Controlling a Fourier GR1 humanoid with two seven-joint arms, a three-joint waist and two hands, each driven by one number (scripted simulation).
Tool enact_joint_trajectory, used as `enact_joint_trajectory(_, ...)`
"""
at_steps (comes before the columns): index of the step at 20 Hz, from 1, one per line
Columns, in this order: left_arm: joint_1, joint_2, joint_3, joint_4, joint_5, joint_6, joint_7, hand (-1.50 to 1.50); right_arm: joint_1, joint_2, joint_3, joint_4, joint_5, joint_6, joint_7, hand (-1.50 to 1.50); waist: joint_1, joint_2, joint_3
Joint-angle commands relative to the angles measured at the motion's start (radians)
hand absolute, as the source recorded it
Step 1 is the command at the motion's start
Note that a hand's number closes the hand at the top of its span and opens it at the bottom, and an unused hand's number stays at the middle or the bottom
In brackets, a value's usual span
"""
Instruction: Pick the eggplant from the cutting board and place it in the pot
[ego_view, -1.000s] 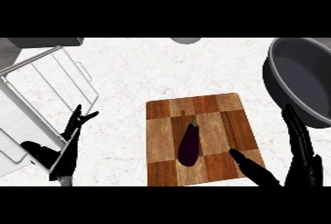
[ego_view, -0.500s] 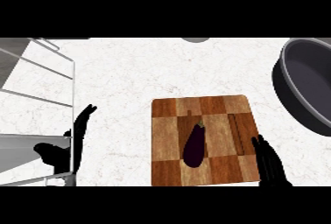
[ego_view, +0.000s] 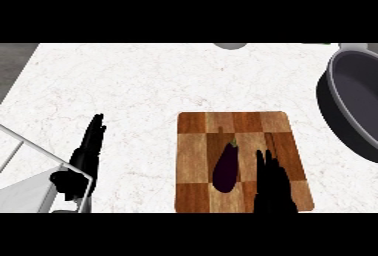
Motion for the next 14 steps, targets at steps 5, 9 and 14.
enact_joint_trajectory(5, -0.040, 0.023, -0.005, -0.064, 0.013, -0.050, -0.016, 0.00, -0.167, 0.056, 0.044, 0.134, -0.016, 0.132, 0.282, -1.50, 0.005, -0.006, 0.035)
enact_joint_trajectory(9, -0.091, 0.005, -0.016, -0.091, -0.001, -0.015, 0.063, 0.00, -0.200, 0.057, 0.035, 0.122, -0.070, 0.160, 0.287, -1.50, -0.004, -0.008, 0.036)
enact_joint_trajectory(14, -0.032, -0.005, -0.018, -0.080, -0.004, -0.030, -0.016, 0.00, -0.239, 0.057, 0.047, 0.255, -0.087, 0.069, 0.292, -1.50, 0.000, -0.009, 0.036)
